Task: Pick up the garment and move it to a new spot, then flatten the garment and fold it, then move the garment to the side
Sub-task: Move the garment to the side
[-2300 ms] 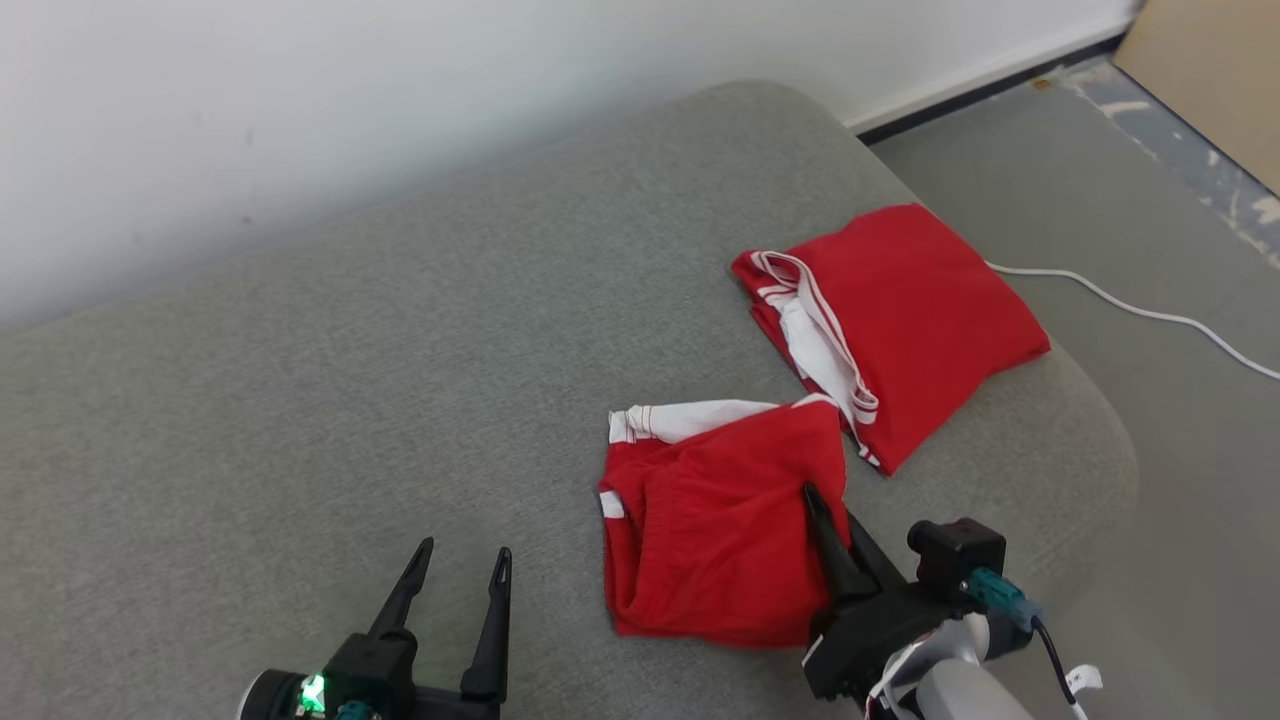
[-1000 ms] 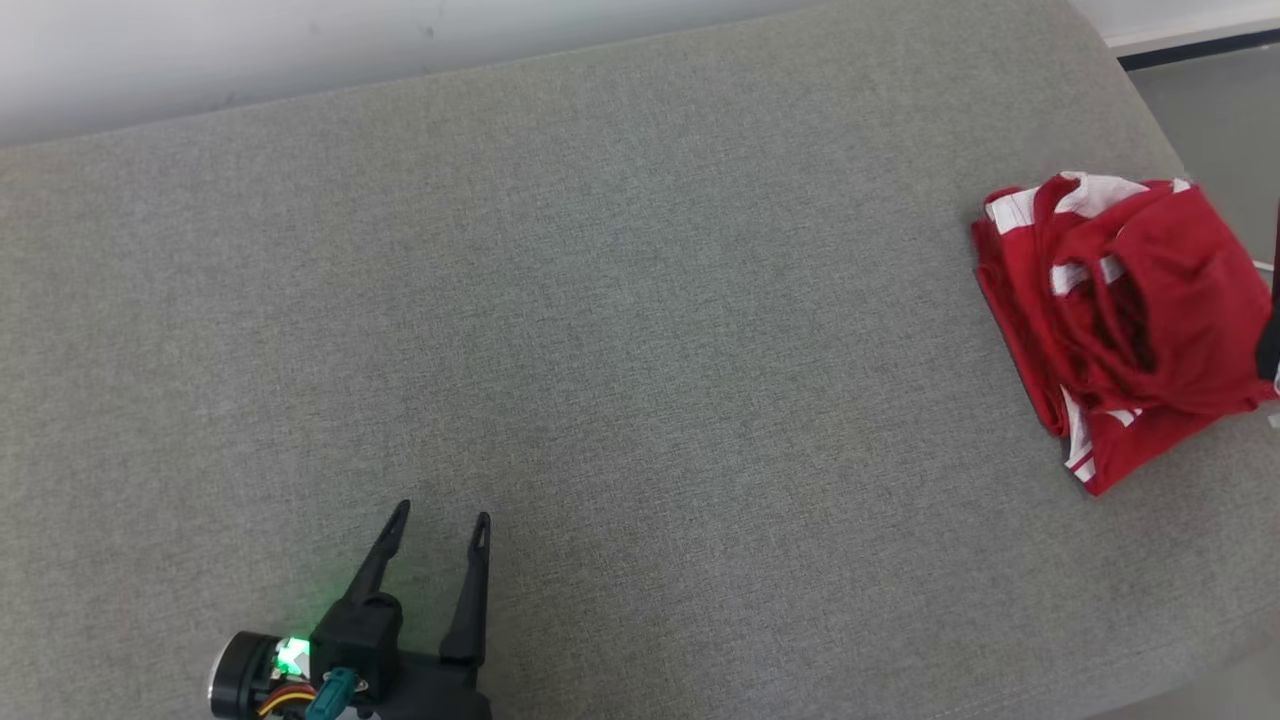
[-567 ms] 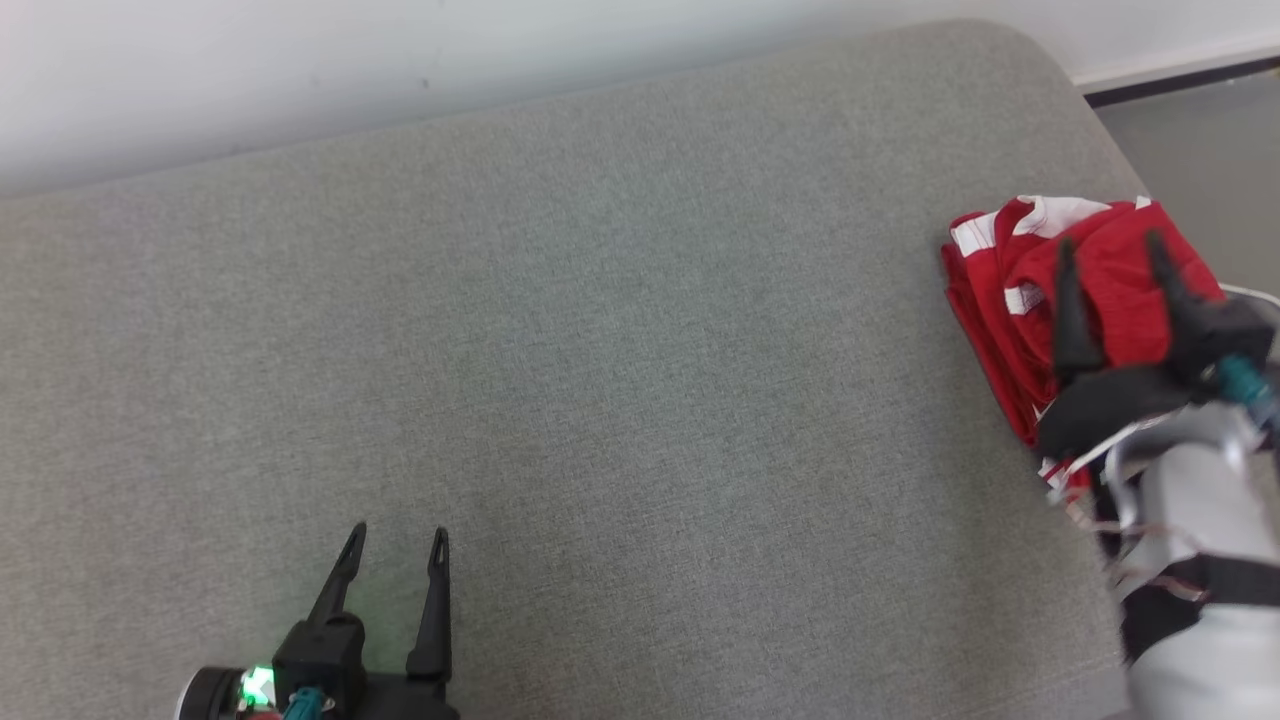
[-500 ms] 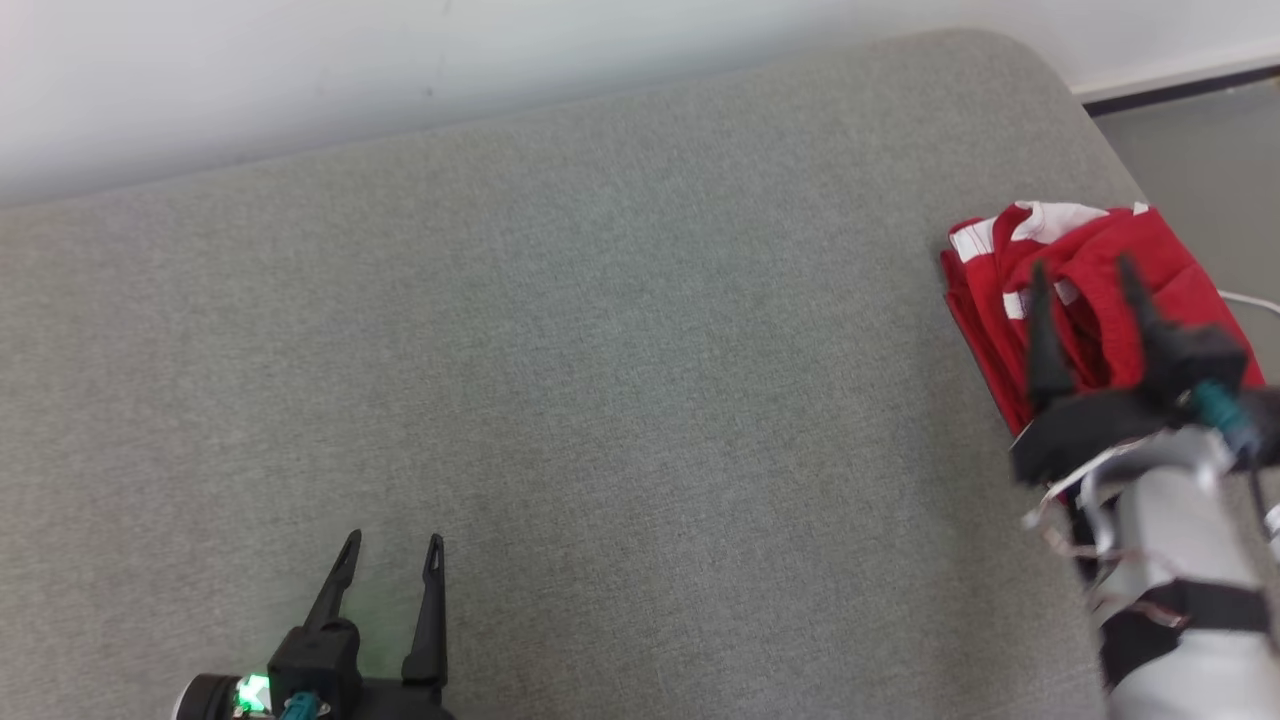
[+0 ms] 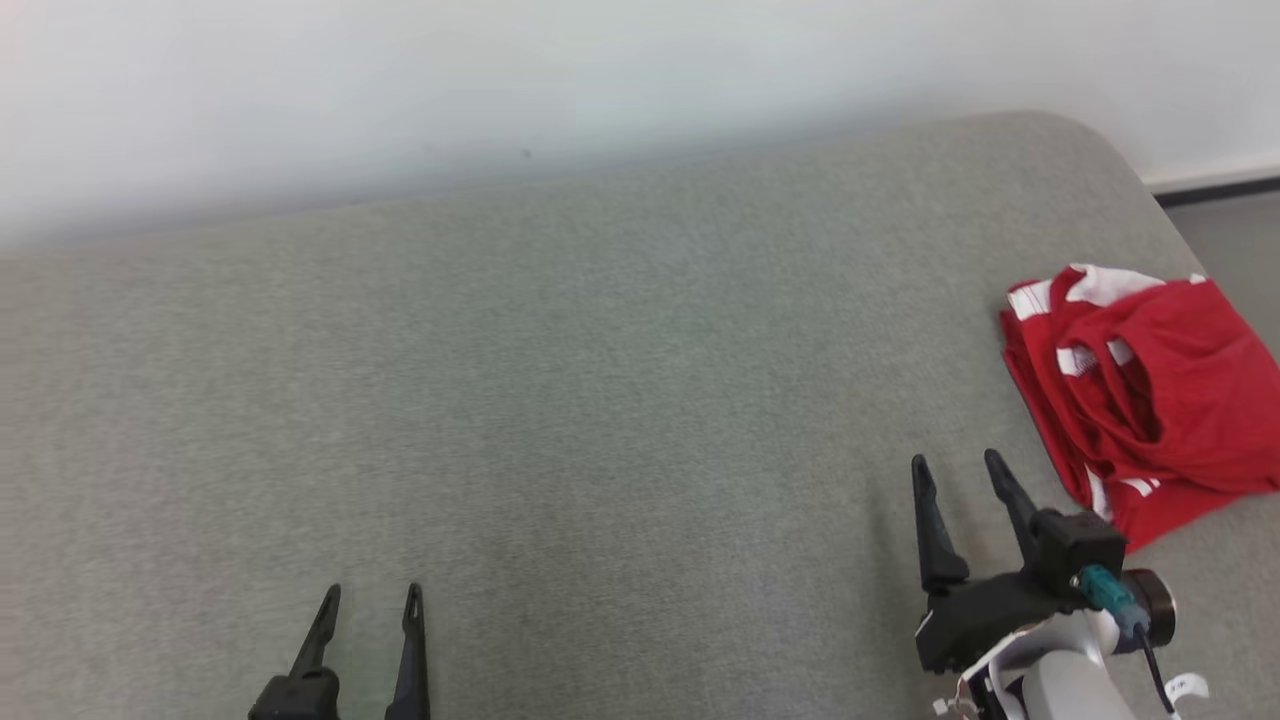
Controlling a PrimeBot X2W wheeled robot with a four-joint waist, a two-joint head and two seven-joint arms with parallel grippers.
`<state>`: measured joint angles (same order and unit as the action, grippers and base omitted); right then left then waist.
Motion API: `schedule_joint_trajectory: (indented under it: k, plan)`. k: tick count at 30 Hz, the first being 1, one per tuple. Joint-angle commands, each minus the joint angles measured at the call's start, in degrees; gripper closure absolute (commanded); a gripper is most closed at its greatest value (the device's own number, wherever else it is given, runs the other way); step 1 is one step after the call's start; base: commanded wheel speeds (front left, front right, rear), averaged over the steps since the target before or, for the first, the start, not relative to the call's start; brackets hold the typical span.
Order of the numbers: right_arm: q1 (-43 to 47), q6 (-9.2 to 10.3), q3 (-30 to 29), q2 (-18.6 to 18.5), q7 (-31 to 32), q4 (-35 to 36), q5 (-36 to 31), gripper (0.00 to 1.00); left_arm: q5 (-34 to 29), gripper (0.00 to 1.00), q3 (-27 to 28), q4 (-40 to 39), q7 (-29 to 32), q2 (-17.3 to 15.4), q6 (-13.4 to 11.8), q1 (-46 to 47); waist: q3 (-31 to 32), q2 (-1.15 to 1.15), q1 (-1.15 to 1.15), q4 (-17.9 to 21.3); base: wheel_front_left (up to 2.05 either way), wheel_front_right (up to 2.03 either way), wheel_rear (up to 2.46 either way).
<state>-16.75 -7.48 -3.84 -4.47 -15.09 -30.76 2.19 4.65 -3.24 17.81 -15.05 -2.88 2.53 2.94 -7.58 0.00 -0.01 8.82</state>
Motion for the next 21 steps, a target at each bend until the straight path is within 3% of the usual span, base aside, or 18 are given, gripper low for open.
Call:
schedule_joint_trajectory:
  k: [1, 21]
  plan:
    - [1.1, 0.01, 0.4, 0.4, 0.0, 0.7, 0.5, 0.00, 0.3, 0.00, 0.2, -0.1, -0.2, 0.0, -0.1, -1.1, 1.9, 0.00, 0.01, -2.0, 0.00, 0.00, 0.00]
    - [7.0, 0.01, 4.4, 1.6, 0.0, 6.9, 4.9, 0.00, 1.6, 0.00, 5.4, -1.1, -0.2, 0.0, -0.8, -4.2, 8.1, 0.00, 0.01, -6.7, 0.00, 0.00, 0.00]
